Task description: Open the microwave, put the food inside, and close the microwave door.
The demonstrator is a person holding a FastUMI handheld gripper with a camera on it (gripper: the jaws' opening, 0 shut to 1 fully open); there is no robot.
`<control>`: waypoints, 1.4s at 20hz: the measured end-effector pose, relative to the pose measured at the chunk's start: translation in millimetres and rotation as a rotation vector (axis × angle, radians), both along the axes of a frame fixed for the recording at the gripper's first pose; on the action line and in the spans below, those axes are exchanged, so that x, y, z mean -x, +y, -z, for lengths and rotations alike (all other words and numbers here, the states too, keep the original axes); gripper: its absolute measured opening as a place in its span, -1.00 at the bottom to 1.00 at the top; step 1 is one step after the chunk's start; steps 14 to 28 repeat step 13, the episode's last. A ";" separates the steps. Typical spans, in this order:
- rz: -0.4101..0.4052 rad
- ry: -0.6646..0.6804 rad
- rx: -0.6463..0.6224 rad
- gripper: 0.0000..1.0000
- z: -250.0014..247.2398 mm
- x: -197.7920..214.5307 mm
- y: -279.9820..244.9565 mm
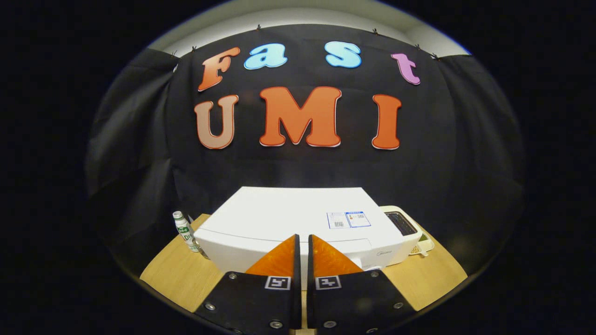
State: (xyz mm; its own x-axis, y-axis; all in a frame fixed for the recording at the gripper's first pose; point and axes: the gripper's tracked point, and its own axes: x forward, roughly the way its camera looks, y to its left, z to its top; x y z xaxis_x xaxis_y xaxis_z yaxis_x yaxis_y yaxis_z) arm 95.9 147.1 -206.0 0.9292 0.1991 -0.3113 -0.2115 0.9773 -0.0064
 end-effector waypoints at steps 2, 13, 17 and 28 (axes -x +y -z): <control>0.002 -0.070 0.016 -0.55 -42.3 7.6 -7.6; 0.023 -0.172 -0.060 0.96 -154.6 78.4 -36.3; 0.023 -0.172 -0.060 0.96 -154.6 78.4 -36.3; 0.023 -0.172 -0.060 0.96 -154.6 78.4 -36.3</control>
